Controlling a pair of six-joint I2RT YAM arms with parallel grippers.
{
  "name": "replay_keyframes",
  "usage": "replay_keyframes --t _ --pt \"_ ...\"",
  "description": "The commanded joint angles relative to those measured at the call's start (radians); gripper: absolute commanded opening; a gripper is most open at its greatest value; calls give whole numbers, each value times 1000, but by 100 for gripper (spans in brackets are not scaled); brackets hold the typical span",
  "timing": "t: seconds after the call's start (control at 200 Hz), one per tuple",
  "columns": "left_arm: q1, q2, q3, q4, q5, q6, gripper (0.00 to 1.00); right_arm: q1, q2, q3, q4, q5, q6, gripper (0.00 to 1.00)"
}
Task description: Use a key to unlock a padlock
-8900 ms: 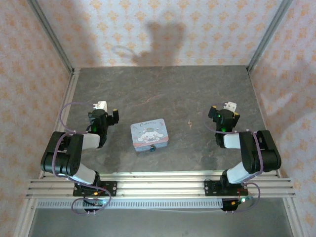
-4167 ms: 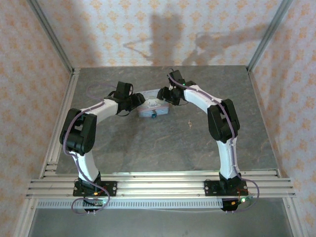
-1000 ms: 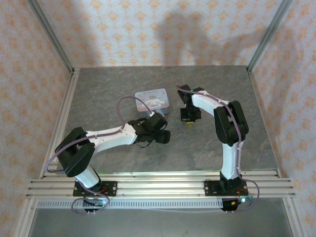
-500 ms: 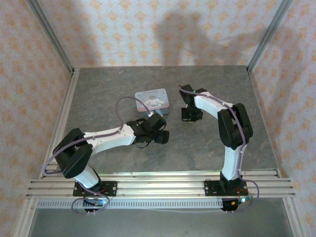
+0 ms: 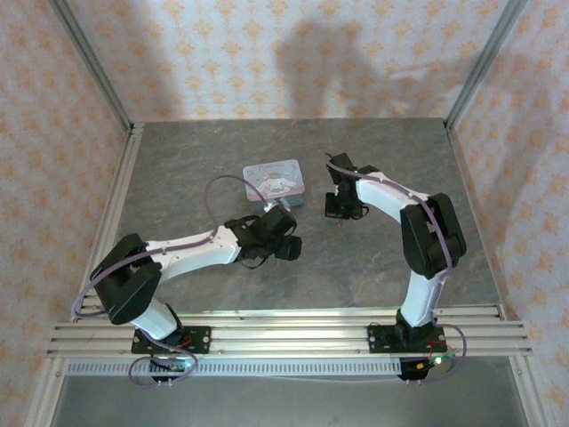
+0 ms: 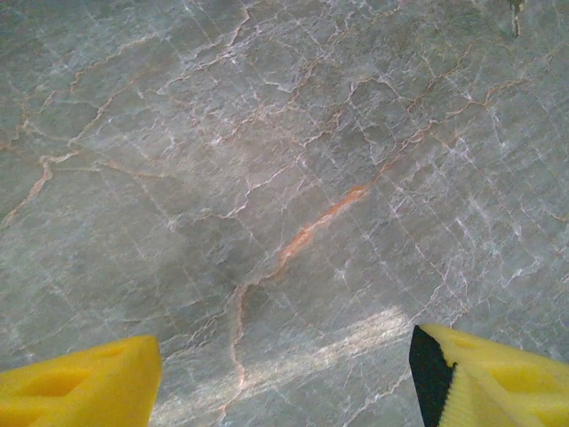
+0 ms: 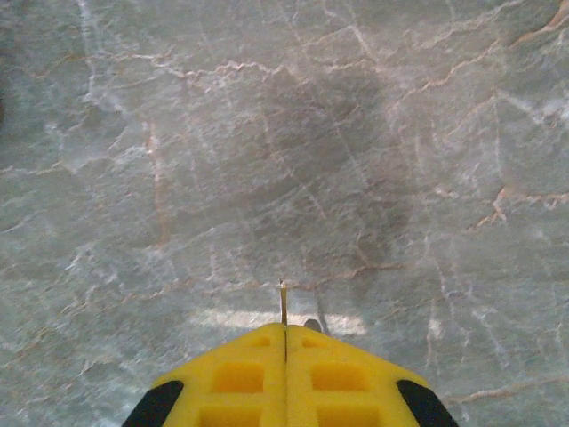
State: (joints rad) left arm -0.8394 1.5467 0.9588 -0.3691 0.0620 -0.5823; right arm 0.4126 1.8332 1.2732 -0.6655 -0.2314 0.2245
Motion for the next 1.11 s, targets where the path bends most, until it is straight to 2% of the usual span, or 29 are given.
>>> replay_keyframes --t 0.0,0.295,0.515,0.711,0.746,0.846,0.946,1.101 --pt "22 -61 -24 15 -22 14 75 -2 -93 -35 102 -60 38 0" --pt "151 -220 -105 160 160 28 73 -21 -215 -97 260 -231 98 0" --pt "250 -326 -119 214 255 36 73 -23 -263 -84 289 -289 103 0" --pt "294 -385 -127 300 342 42 71 -21 -339 -120 435 -473 143 0" --pt "301 -401 -125 308 358 77 70 -21 -355 -117 451 -500 147 0" --pt "337 -436 -114 349 433 84 65 -17 -389 -94 471 -567 150 0" --pt "393 -442 -84 388 531 54 52 -14 -414 -70 503 -641 162 0" --pt "437 -414 -56 503 662 -36 54 1 -441 -44 565 -735 198 0"
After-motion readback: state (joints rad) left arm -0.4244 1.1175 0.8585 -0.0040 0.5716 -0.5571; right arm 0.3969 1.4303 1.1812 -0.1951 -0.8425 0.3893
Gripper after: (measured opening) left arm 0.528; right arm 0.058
